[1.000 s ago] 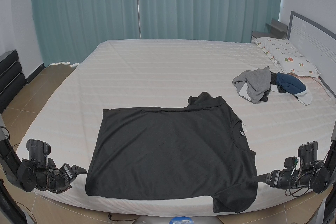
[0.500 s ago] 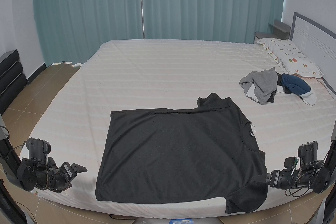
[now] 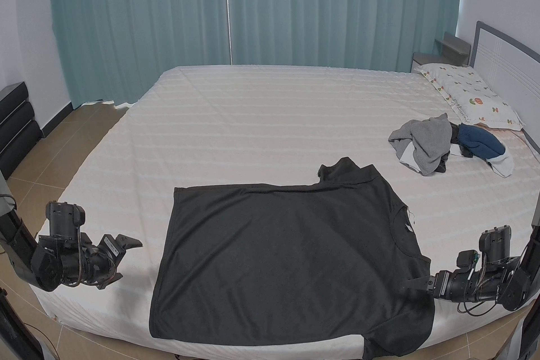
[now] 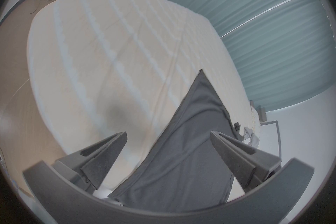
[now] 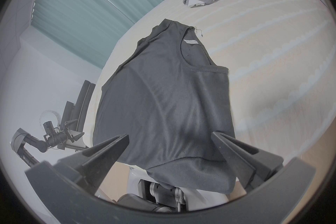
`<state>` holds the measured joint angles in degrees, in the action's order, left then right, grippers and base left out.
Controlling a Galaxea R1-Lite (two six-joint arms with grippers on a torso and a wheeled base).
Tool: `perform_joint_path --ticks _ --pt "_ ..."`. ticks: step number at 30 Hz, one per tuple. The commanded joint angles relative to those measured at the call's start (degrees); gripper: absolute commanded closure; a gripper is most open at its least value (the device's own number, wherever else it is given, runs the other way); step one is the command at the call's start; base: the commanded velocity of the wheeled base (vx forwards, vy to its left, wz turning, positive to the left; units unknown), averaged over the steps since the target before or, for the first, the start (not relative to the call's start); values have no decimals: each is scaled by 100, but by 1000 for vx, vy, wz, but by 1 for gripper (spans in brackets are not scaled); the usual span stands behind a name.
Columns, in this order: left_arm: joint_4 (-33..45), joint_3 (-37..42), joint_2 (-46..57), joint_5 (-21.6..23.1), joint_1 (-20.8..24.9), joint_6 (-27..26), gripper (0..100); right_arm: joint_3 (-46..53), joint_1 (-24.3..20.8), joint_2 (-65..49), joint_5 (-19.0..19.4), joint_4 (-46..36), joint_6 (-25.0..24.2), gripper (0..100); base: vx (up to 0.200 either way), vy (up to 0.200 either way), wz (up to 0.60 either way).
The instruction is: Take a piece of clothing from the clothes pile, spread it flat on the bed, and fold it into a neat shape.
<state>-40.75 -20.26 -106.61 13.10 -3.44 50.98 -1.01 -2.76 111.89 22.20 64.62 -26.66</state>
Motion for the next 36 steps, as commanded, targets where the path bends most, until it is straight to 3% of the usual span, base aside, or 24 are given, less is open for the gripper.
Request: perform_joint_path --ticks 1,7,17,27,36 --pt "419 -909 -308 8 63 61 0 40 -23 18 4 270 -313 0 0 0 0" --pt "990 -2237 -1064 105 265 167 0 48 -15 79 4 376 -357 0 0 0 0" --pt "1017 -4346 -2611 131 449 158 0 22 -15 88 39 376 -436 0 0 0 0" --pt "1149 -5919 -3525 17 634 87 0 13 -23 61 39 384 -445 0 0 0 0" --pt "1149 -6499 -3999 -449 607 70 0 -39 -15 18 30 411 -463 0 0 0 0"
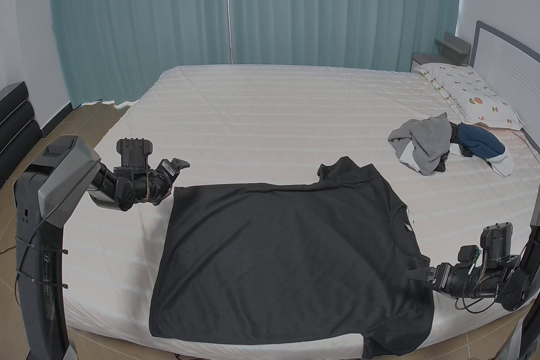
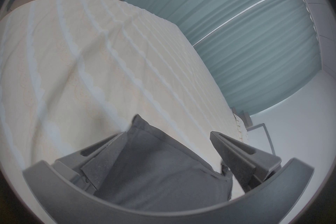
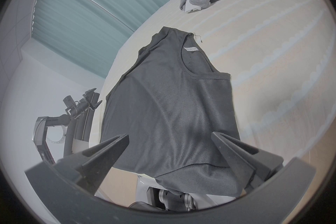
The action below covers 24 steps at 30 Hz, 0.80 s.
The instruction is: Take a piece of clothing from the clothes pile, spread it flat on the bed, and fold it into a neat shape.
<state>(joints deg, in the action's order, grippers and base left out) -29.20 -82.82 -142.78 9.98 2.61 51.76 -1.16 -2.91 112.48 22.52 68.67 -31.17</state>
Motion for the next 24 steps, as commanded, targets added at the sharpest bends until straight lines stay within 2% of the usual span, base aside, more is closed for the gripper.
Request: perform_joint_path --ticks 1,5,11,12,19,24 --pt "2 -322 -426 -251 3 -8 0 -25 -7 -42 -2 6 -29 0 0 0 0" --pt "2 -472 -567 -445 29 -26 0 -25 -7 -25 -2 6 -29 0 0 0 0" --pt "10 -524 -593 -462 56 -35 0 -34 -7 11 7 6 -29 0 0 0 0" --pt "10 -524 -611 -462 73 -87 100 -34 -7 11 7 6 -29 0 0 0 0" --pt "2 -630 -717 -541 73 -228 100 -34 -7 11 7 6 -38 0 0 0 0" --pt "-51 -850 -822 -867 73 -219 100 -34 -7 11 7 6 -29 0 0 0 0"
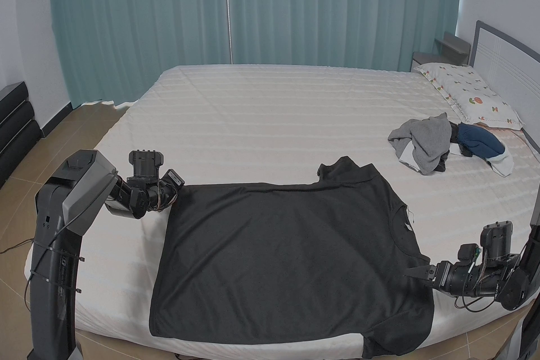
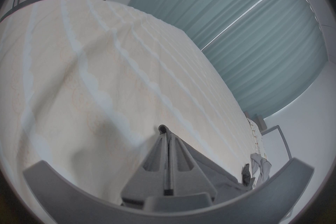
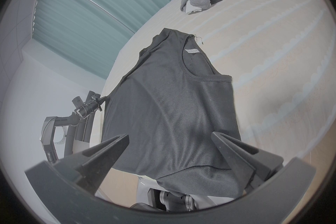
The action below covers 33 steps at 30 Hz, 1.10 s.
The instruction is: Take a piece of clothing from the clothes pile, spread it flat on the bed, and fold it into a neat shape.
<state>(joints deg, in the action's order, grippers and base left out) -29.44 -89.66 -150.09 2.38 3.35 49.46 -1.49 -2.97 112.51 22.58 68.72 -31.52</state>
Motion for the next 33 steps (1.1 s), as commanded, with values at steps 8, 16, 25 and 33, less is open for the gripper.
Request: perform_joint_path --ticks 8,16,25,33 --pt "-18 -535 -301 -475 -19 3 100 -1 -1 17 1 1 -3 0 0 0 0" --pt "-27 -693 -363 -484 -45 3 100 -1 -1 17 1 1 -3 0 0 0 0" --pt "-18 -737 -363 -501 -54 11 100 -9 -1 -1 1 1 -99 0 0 0 0" --pt "-9 -851 -372 -501 -107 29 100 -9 -1 17 1 1 -99 0 0 0 0"
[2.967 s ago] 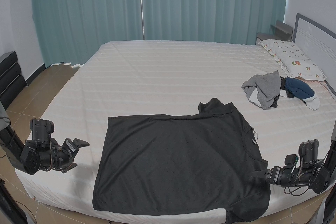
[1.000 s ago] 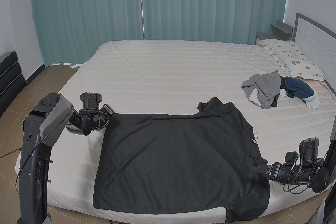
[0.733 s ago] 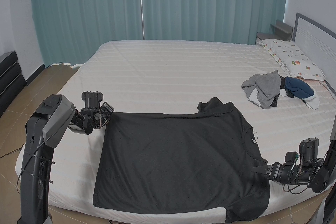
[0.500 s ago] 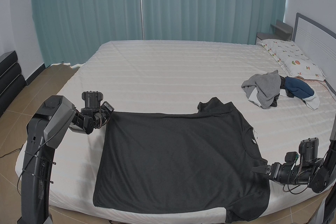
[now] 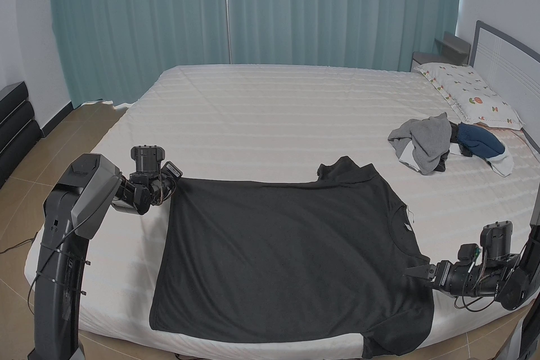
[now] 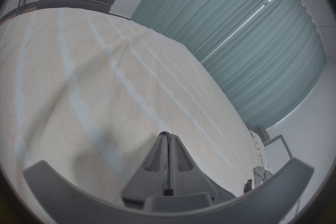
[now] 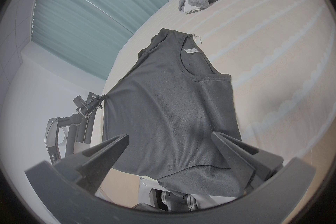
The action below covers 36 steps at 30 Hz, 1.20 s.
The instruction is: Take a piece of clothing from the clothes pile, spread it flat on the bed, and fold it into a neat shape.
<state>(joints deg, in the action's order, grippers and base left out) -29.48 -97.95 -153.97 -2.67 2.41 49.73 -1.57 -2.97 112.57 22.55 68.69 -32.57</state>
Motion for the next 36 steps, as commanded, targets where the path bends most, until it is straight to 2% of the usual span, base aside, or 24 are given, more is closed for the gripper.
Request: perform_joint_path --ticks 1,17,18,23,27,28,31,33,34,36 --pt "-5 -31 -2 -5 -13 2 100 -1 -1 11 4 4 -3 0 0 0 0" --pt "144 -110 -72 -76 14 20 100 -1 -1 11 4 4 -3 0 0 0 0" --pt "188 -93 -63 -67 14 20 0 -1 -1 11 4 4 -3 0 0 0 0" --pt "232 268 236 -14 22 64 0 -1 -1 11 4 4 -3 0 0 0 0" --pt "179 953 833 232 22 477 0 -1 -1 11 4 4 -65 0 0 0 0" --pt "162 1410 1255 460 5 670 0 -1 -1 2 12 4 -91 0 0 0 0" --pt "153 2175 1985 838 -57 811 0 8 -1 -7 12 4 -100 0 0 0 0" --pt "153 2738 2494 1076 -110 846 0 43 7 -24 12 4 -100 0 0 0 0" --pt "153 2773 2530 1093 -110 846 0 43 7 -24 12 4 -100 0 0 0 0" --pt "162 3458 3101 1322 -118 846 0 52 7 11 12 4 -100 0 0 0 0"
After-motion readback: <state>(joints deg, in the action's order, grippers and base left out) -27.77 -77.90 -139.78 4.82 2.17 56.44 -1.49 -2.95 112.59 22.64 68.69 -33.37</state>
